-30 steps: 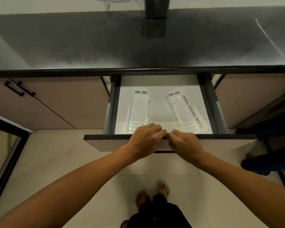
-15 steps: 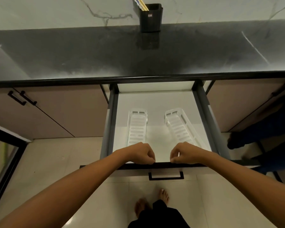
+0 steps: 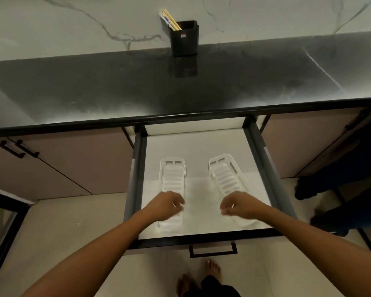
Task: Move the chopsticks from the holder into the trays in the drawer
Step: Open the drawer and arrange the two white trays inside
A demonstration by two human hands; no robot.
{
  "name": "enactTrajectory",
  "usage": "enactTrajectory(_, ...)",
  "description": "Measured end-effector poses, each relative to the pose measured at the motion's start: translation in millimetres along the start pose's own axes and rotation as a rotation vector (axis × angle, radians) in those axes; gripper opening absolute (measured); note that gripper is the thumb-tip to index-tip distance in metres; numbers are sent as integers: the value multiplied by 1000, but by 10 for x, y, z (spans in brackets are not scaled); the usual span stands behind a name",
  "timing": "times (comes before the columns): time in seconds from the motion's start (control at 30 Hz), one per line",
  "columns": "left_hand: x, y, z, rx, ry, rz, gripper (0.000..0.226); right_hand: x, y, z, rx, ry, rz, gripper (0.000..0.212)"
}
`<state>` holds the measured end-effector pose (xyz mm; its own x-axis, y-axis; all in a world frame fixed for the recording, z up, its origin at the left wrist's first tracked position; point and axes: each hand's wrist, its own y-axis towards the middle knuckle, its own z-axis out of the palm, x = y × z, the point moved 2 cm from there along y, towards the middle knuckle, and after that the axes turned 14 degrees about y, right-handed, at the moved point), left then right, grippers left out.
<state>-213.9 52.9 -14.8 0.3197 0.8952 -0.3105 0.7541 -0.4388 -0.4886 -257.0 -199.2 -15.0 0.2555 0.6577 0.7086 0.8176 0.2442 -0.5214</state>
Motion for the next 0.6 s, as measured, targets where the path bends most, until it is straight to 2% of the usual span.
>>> enactTrajectory(0.07, 217, 72, -38, -188, -22, -221, 27, -147, 119, -190, -264, -27, 88, 22)
enactTrajectory(0.13, 386, 104, -37, -289, -46, -374, 27, -303, 194, -345, -417, -57, 176, 25)
enactTrajectory(0.23, 584, 191, 39, -248, -129, -501, 21, -493, 293, -467, -434, -111, 295, 28)
enactTrajectory(0.37, 759, 307, 202, -124, -398, -629, 51, -668, 406, -445, -372, -98, 435, 22)
enactTrajectory(0.53, 754, 341, 299, -90, -592, -641, 48, -746, 455, -366, -378, -143, 465, 25)
enactTrajectory(0.6, 734, 357, 309, -84, -591, -619, 46, -734, 480, -338, -378, -158, 465, 17)
